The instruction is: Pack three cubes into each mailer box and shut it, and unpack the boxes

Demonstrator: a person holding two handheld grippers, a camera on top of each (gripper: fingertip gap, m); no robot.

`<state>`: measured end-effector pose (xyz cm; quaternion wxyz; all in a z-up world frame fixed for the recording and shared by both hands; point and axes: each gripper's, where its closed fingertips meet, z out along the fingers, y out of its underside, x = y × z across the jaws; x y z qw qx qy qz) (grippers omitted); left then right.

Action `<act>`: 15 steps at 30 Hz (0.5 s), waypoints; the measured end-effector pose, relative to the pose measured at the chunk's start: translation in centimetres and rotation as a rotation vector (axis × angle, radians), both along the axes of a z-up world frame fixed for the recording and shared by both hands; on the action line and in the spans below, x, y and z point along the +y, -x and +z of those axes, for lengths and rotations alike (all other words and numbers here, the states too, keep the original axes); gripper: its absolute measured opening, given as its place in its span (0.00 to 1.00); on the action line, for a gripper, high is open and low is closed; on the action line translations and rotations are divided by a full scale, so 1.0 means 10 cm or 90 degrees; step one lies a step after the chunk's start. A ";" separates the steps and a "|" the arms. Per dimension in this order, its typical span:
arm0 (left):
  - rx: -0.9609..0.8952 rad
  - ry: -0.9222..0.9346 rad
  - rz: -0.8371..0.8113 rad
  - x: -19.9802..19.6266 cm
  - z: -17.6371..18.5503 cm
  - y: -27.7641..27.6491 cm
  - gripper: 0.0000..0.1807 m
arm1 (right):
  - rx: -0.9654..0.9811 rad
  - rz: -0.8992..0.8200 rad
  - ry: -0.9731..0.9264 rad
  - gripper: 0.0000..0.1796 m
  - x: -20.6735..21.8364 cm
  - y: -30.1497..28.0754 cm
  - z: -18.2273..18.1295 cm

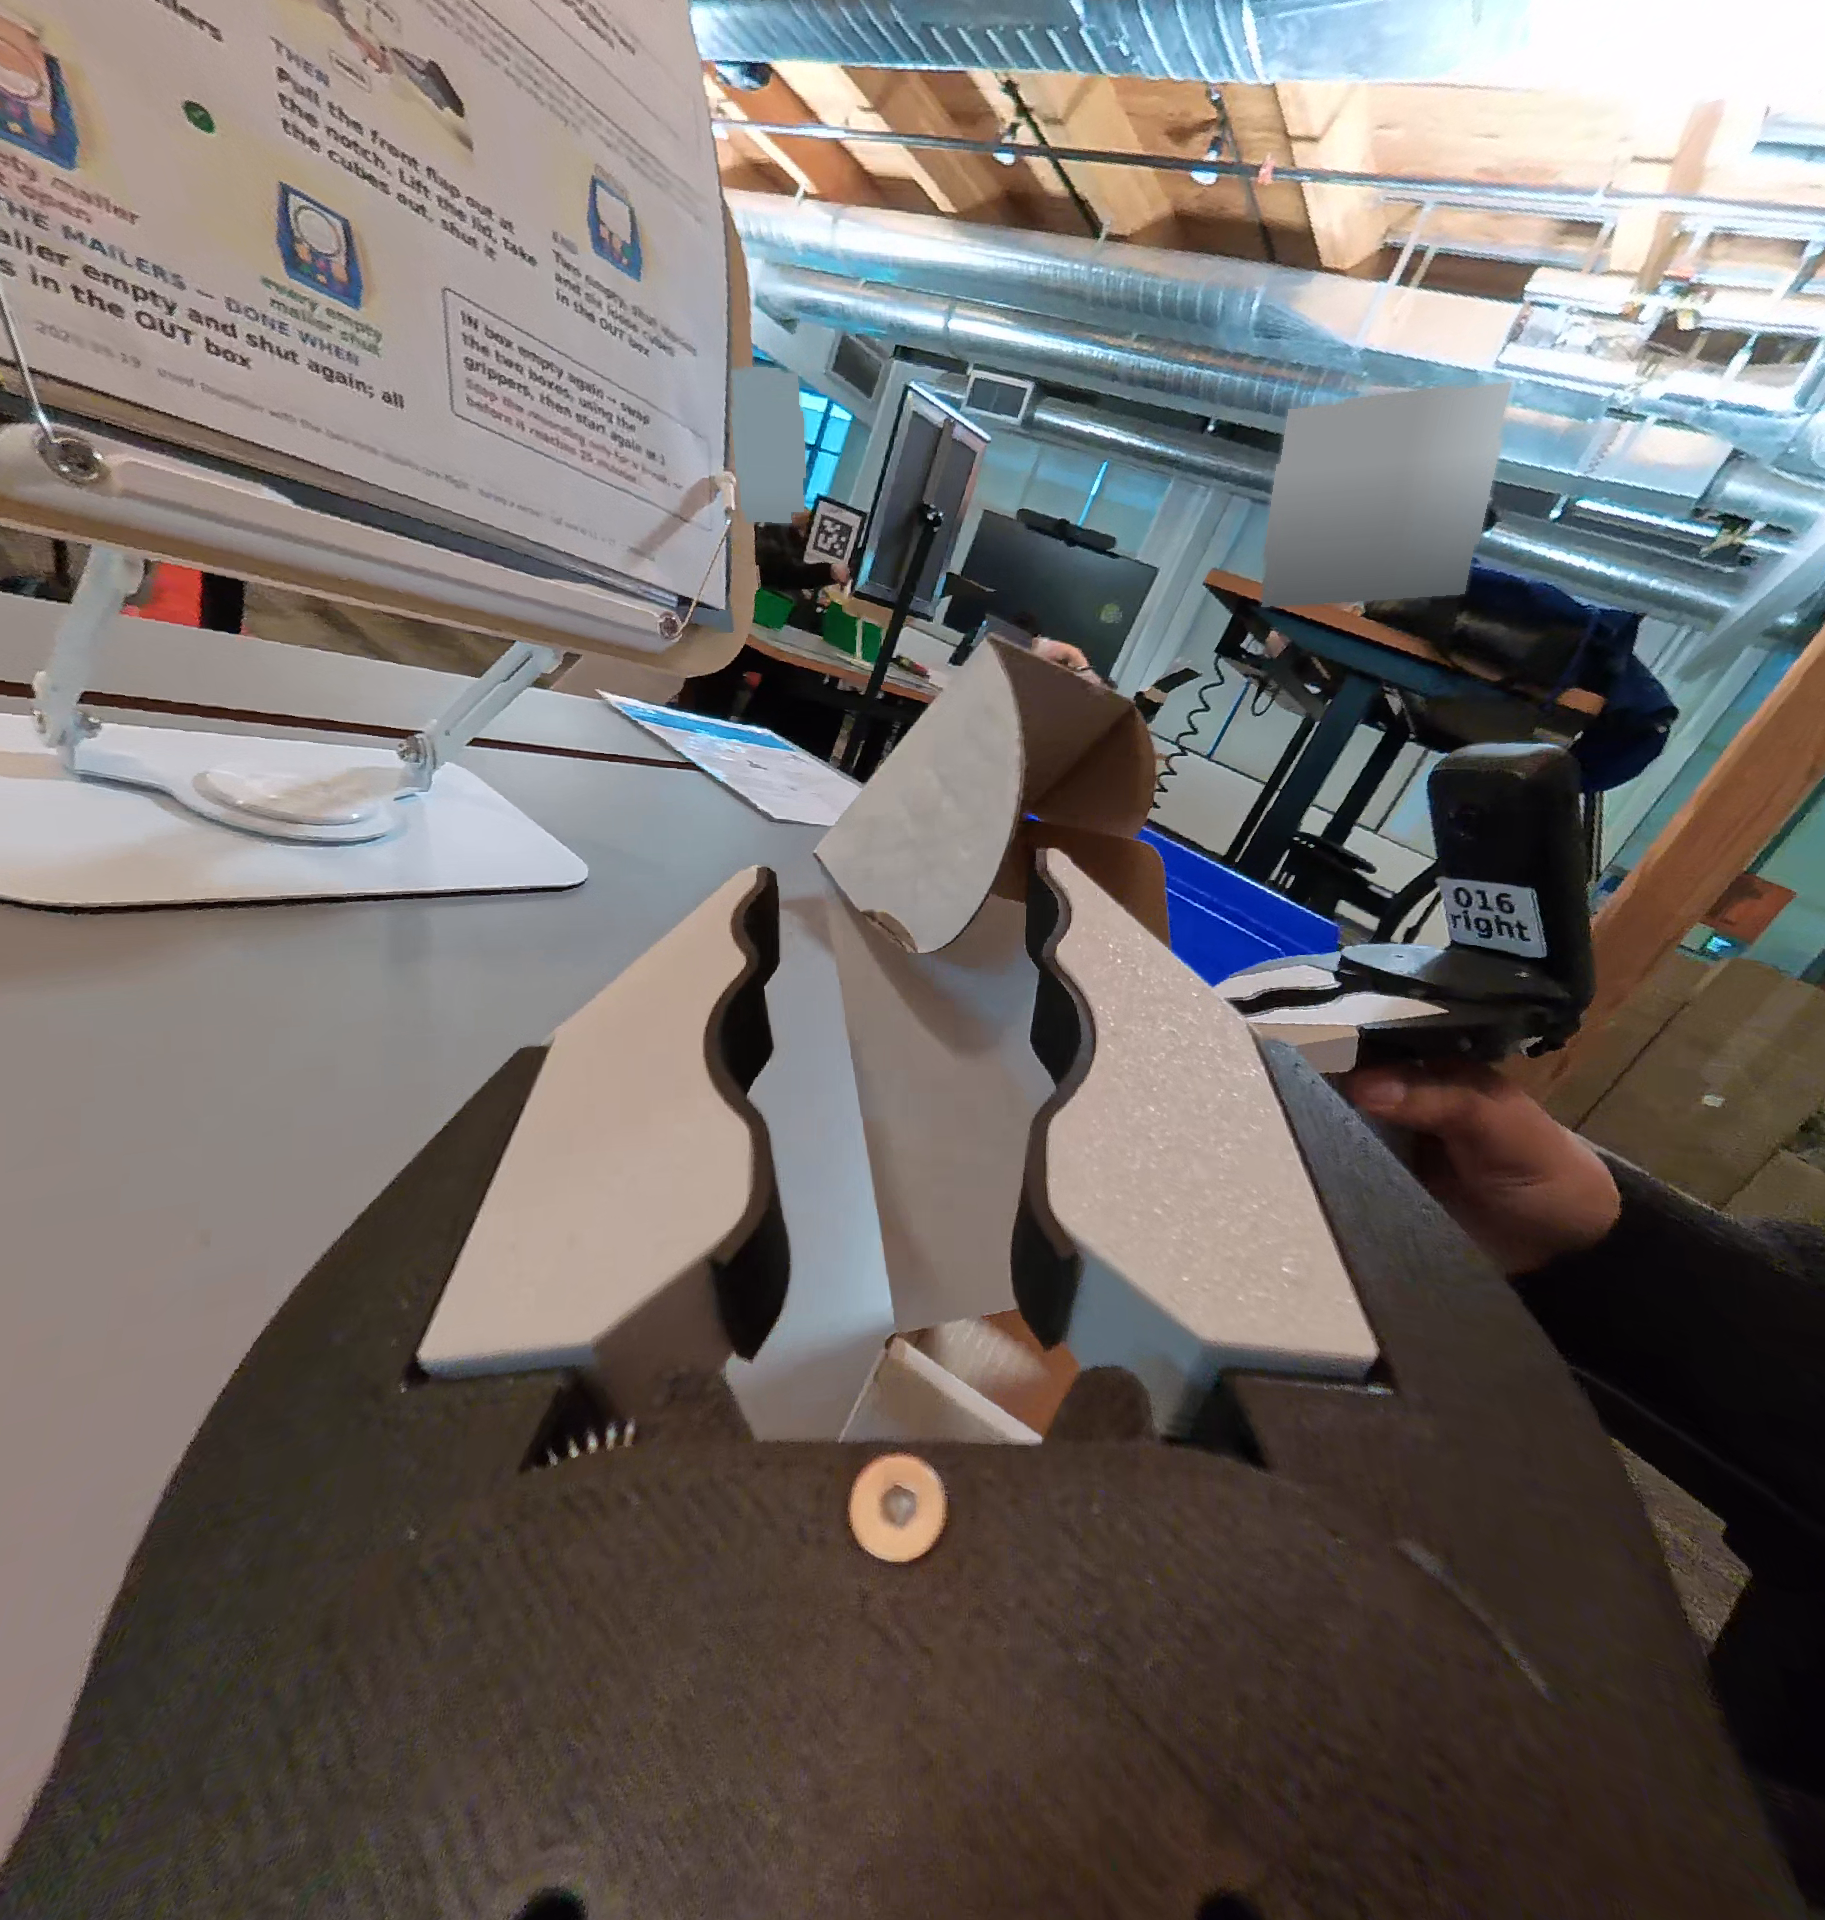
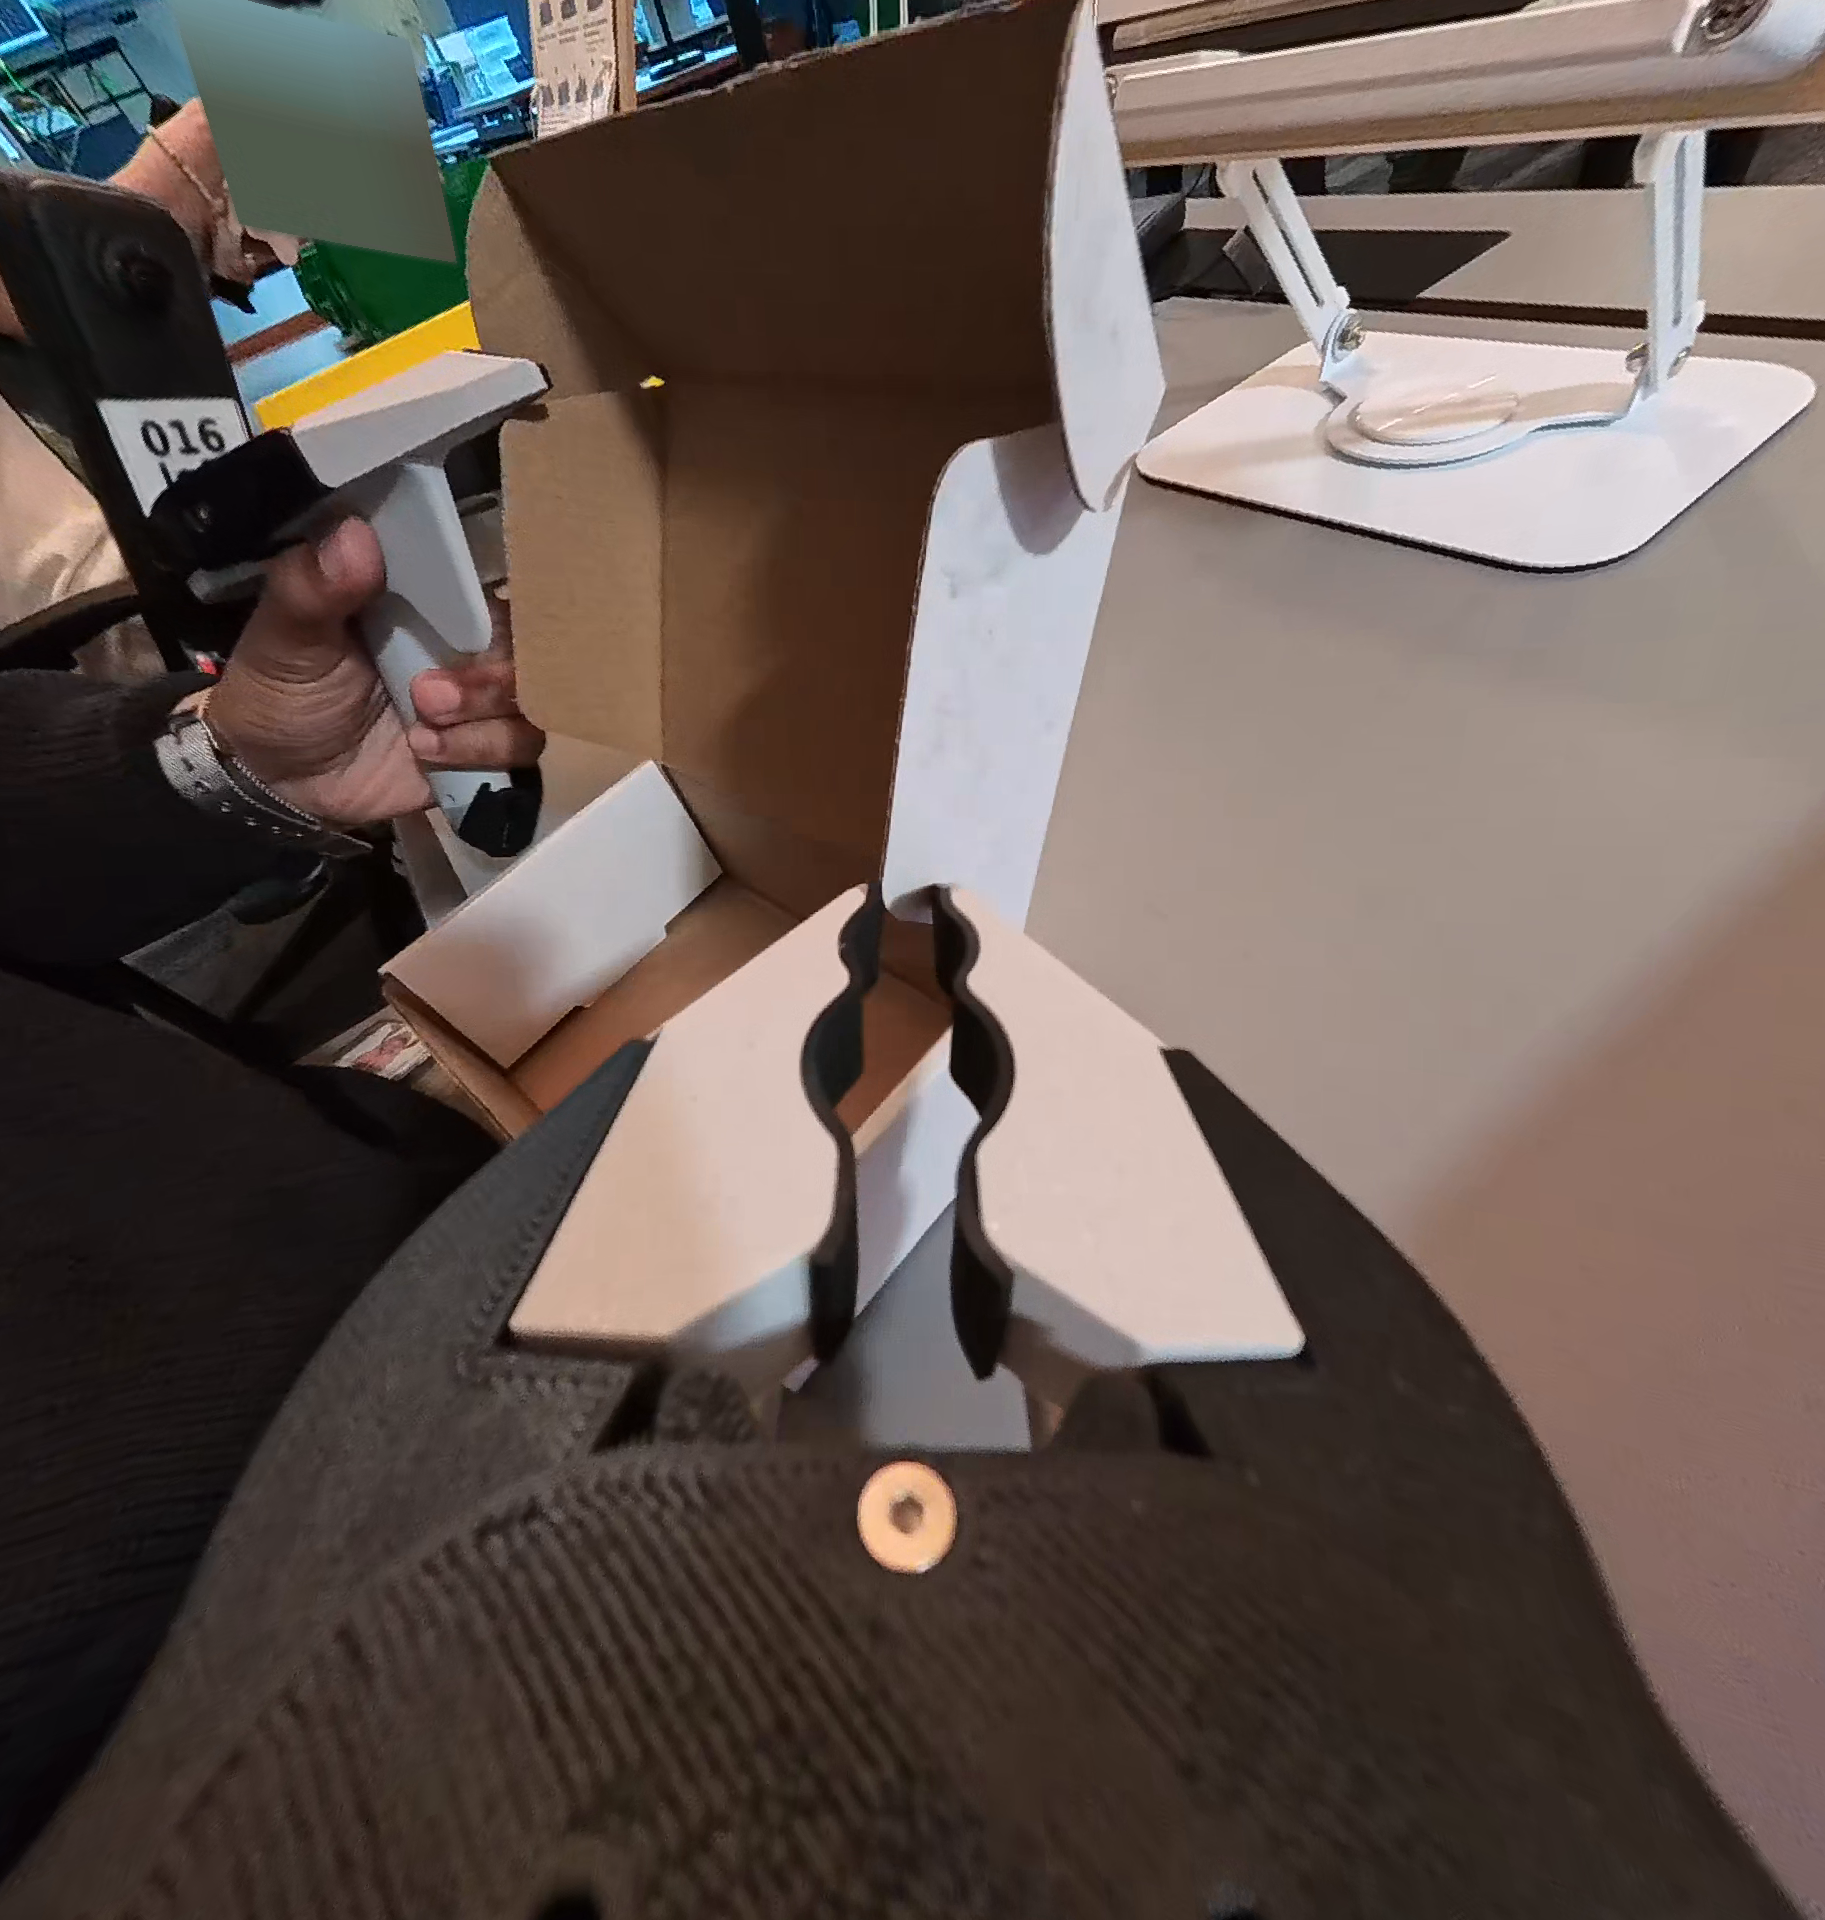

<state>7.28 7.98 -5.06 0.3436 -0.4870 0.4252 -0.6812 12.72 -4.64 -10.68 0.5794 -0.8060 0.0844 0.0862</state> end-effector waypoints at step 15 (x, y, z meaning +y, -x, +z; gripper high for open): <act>0.039 0.022 -0.051 -0.19 -0.05 0.15 0.25 | -0.100 0.012 0.075 0.05 0.03 0.11 -0.16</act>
